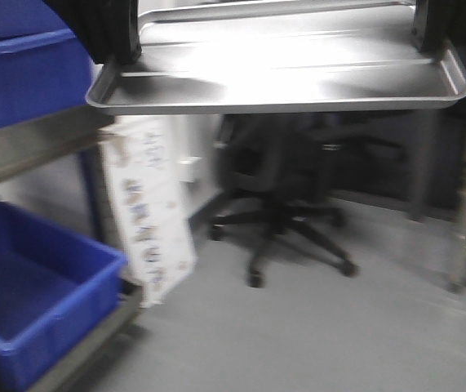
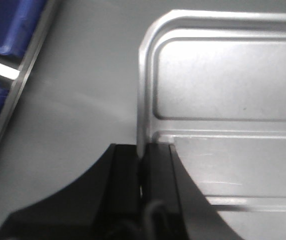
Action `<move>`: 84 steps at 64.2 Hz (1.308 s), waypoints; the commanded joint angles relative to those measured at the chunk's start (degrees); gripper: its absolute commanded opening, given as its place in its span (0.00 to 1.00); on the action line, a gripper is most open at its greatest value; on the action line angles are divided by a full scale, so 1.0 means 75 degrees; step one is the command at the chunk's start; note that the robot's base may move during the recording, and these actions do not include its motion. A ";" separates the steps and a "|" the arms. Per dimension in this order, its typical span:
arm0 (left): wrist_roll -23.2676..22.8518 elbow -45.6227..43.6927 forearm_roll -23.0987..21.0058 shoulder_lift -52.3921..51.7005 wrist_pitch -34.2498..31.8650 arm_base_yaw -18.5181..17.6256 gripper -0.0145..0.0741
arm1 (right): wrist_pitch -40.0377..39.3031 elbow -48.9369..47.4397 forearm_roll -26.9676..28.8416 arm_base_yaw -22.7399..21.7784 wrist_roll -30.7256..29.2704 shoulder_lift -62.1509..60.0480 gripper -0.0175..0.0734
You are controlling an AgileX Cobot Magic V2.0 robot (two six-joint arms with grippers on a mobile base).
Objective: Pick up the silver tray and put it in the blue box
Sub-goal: 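Hold the tray with both grippers while the base drives to the blue bins, then carry the tray over the blue bin and lower it inside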
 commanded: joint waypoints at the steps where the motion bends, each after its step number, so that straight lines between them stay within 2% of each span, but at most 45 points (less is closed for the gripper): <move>1: 0.0071 -0.0328 0.0280 -0.0408 -0.0264 -0.0166 0.05 | -0.0142 -0.0188 -0.0235 0.0001 -0.0211 -0.0288 0.26; 11: 0.0071 -0.0576 0.0474 -0.0408 -0.0236 -0.0330 0.05 | -0.0142 -0.0188 -0.0235 0.0001 -0.0211 -0.0288 0.26; 30: 0.0071 -0.1052 0.0799 -0.0408 0.0123 -0.0330 0.05 | -0.0142 -0.0188 -0.0235 0.0001 -0.0211 -0.0288 0.26; 52: 0.0071 -0.1085 0.0675 -0.0408 0.0246 -0.0330 0.05 | -0.0142 -0.0188 -0.0235 0.0001 -0.0211 -0.0288 0.26; 84: 0.0071 -0.1085 0.0885 -0.0408 0.0187 -0.0330 0.05 | -0.0142 -0.0188 -0.0235 0.0001 -0.0211 -0.0288 0.26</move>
